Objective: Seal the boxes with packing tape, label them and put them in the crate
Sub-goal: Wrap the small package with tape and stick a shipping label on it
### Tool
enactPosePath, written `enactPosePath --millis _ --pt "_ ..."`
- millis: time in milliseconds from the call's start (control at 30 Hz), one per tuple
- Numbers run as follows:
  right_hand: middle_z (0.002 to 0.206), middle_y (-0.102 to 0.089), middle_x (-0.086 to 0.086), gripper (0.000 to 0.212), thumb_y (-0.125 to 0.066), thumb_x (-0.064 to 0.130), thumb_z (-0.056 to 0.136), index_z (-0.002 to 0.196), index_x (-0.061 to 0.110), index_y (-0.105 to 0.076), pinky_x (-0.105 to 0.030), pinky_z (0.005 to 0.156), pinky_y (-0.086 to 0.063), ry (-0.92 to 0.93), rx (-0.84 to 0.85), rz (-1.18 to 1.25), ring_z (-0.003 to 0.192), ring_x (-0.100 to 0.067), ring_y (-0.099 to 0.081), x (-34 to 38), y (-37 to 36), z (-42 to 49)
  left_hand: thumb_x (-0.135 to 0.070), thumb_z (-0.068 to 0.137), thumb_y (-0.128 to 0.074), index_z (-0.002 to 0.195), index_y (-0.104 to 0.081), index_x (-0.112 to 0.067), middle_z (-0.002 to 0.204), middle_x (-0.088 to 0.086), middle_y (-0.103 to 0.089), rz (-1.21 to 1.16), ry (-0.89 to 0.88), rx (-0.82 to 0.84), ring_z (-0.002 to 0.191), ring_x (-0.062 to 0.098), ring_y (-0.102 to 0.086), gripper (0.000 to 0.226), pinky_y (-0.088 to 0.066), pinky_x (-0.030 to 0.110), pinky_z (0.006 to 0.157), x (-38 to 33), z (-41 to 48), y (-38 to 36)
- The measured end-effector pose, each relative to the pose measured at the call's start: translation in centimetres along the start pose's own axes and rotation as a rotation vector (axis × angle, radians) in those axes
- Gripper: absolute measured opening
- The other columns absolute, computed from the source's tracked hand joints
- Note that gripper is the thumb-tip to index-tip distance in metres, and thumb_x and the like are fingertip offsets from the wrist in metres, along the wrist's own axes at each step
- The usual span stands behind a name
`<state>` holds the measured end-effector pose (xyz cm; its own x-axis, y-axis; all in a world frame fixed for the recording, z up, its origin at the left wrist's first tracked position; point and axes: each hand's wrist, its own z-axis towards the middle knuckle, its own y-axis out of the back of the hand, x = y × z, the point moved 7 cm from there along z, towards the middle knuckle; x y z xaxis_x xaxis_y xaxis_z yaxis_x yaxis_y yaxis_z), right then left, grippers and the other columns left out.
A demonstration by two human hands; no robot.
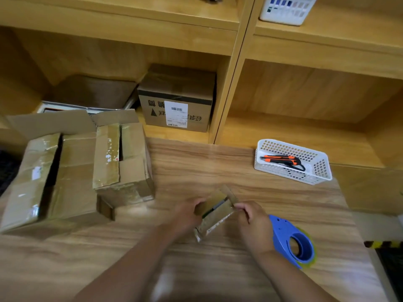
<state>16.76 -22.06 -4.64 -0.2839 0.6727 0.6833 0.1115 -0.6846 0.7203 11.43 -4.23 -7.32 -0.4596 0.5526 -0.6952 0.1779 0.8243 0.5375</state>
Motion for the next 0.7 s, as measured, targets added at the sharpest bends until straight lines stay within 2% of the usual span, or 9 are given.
enactPosePath --millis 67,167,267,333,400,500,600,700 --pt "0.092 -0.062 0.006 0.025 -0.054 0.005 0.080 0.091 0.017 -0.072 -0.021 0.077 -0.038 0.232 -0.024 -0.161 0.089 -0.013 -0.051 0.6 0.4 -0.7 -0.020 0.085 -0.064 0.138 -0.045 -0.025 0.140 -0.005 -0.047 -0.001 -0.018 0.040 0.125 0.012 -0.046 0.057 -0.034 0.013 0.087 -0.2 -1.1 -1.3" --pt "0.107 -0.058 0.006 0.024 -0.048 0.021 0.076 0.088 0.024 -0.069 -0.030 0.081 -0.030 0.519 0.025 -0.363 0.097 -0.019 -0.046 1.4 0.1 -2.1 -0.019 0.089 -0.057 0.137 -0.048 -0.021 0.139 -0.006 -0.049 -0.002 -0.031 0.052 0.124 0.011 -0.047 0.049 -0.035 0.015 0.093 -0.4 -2.6 -2.4" --pt "0.121 -0.050 0.007 0.023 -0.057 0.035 0.071 0.089 0.028 -0.068 -0.035 0.088 -0.033 0.586 0.125 -0.500 0.110 -0.020 -0.044 1.0 -0.6 -3.3 -0.006 0.091 -0.048 0.124 -0.060 -0.018 0.125 -0.001 -0.060 -0.186 0.022 0.008 0.106 0.009 -0.056 0.037 -0.043 0.015 0.086 0.4 -3.5 -2.5" --pt "0.128 -0.047 0.004 0.038 -0.068 0.043 0.063 0.099 0.031 -0.066 -0.041 0.089 -0.041 0.571 0.206 -0.565 0.115 -0.022 -0.042 0.2 -0.9 -3.7 -0.007 0.093 -0.047 0.109 -0.068 -0.017 0.106 -0.002 -0.066 -0.282 0.036 -0.066 0.091 0.005 -0.060 0.029 -0.045 0.010 0.075 0.7 -4.1 -2.2" --pt "0.132 -0.047 -0.001 0.050 -0.075 0.050 0.059 0.105 0.036 -0.061 -0.045 0.089 -0.045 0.568 0.265 -0.583 0.118 -0.025 -0.040 -0.3 -1.0 -4.1 -0.007 0.094 -0.046 0.103 -0.070 -0.016 0.098 -0.003 -0.066 -0.281 0.023 -0.134 0.088 0.007 -0.060 0.027 -0.042 0.006 0.069 1.1 -4.4 -1.8" --pt "0.133 -0.045 -0.005 0.054 -0.084 0.044 0.053 0.102 0.036 -0.062 -0.046 0.086 -0.048 0.572 0.266 -0.559 0.118 -0.028 -0.040 -0.2 -0.9 -4.7 -0.008 0.094 -0.045 0.095 -0.068 -0.019 0.089 -0.004 -0.067 -0.263 0.050 -0.220 0.084 0.010 -0.060 0.025 -0.041 0.005 0.062 2.1 -4.7 -1.5" --pt "0.135 -0.040 -0.005 0.050 -0.087 0.031 0.054 0.098 0.033 -0.064 -0.046 0.084 -0.048 0.561 0.213 -0.453 0.115 -0.028 -0.040 -0.1 -0.4 -5.3 -0.011 0.094 -0.045 0.089 -0.064 -0.023 0.080 -0.010 -0.062 -0.231 0.109 -0.297 0.073 0.002 -0.056 0.022 -0.039 0.006 0.056 3.2 -5.0 -1.2" --pt "0.129 -0.042 -0.008 0.045 -0.085 0.012 0.056 0.094 0.025 -0.066 -0.044 0.081 -0.049 0.583 0.135 -0.325 0.105 -0.029 -0.045 0.1 0.1 -6.4 -0.013 0.094 -0.046 0.084 -0.064 -0.024 0.081 -0.007 -0.064 -0.222 0.165 -0.315 0.076 0.008 -0.058 0.023 -0.043 0.015 0.062 4.3 -5.2 -1.5"
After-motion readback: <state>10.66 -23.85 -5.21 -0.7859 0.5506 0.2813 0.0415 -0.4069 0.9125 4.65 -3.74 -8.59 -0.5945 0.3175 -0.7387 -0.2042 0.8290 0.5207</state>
